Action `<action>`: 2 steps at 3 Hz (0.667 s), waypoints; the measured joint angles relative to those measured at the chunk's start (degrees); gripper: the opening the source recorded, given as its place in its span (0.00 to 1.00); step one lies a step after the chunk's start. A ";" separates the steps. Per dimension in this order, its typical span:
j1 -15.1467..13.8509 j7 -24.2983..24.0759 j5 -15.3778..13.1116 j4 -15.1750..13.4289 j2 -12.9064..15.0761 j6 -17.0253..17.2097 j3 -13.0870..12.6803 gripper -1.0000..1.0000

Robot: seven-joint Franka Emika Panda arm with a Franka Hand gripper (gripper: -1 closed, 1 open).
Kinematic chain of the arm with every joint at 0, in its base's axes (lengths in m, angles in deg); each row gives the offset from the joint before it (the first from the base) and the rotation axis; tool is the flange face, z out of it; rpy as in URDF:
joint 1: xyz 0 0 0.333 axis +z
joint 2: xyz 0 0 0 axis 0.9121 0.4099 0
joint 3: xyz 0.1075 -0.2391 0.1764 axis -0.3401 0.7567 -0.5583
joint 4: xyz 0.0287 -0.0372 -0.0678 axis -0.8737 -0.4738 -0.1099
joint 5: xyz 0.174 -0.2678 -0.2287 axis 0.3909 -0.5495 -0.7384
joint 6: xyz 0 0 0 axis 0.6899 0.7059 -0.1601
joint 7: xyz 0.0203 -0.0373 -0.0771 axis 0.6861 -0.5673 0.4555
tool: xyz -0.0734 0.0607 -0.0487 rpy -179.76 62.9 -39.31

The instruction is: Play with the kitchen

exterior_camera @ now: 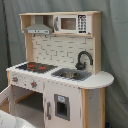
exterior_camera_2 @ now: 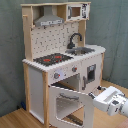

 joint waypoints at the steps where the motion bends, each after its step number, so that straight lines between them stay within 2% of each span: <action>1: 0.59 -2.58 -0.09 1.49 0.00 4.67 1.65 1.00; 2: 0.36 -8.52 -1.07 4.11 -0.35 4.52 1.94 1.00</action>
